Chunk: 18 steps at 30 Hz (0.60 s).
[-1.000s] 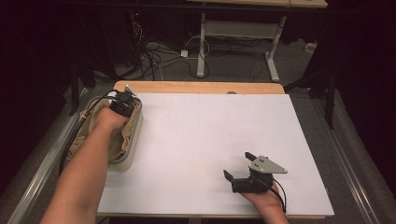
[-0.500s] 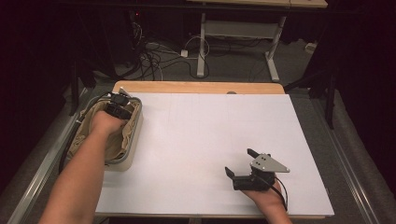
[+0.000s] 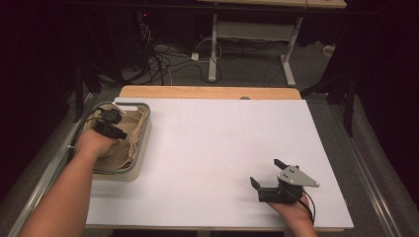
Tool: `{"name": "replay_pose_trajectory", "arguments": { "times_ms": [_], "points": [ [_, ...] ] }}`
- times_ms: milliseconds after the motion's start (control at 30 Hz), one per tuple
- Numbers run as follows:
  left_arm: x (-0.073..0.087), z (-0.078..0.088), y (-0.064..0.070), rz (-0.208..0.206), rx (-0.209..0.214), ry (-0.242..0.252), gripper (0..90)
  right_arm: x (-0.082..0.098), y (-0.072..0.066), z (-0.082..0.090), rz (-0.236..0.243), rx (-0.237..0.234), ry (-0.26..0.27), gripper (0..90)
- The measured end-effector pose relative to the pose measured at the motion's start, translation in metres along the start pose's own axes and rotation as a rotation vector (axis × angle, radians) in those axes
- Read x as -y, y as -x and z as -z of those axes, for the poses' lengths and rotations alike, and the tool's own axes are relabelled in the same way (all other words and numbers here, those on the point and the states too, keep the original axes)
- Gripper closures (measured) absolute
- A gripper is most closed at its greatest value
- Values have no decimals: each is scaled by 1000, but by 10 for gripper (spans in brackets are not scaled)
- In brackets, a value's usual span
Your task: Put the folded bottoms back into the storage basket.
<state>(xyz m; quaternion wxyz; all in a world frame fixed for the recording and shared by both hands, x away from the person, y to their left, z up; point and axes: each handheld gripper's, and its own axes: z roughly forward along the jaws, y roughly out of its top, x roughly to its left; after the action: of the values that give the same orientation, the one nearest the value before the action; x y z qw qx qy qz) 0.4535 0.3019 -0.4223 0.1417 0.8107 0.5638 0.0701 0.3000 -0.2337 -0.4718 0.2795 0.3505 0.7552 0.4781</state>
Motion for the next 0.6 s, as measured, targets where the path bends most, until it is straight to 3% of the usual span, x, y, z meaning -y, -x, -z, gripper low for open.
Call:
{"name": "replay_pose_trajectory", "arguments": {
  "times_ms": [167,333,600],
  "points": [
    [13,2,3,13,7,-56,857,-1,6,6,-21,-8,35,4],
    [18,-1,8,35,37,-147,722,-3,6,2,-13,-30,50,4],
    [17,-6,20,-38,49,-246,441,-7,6,-11,-35,-46,56,4]
  ]
}}
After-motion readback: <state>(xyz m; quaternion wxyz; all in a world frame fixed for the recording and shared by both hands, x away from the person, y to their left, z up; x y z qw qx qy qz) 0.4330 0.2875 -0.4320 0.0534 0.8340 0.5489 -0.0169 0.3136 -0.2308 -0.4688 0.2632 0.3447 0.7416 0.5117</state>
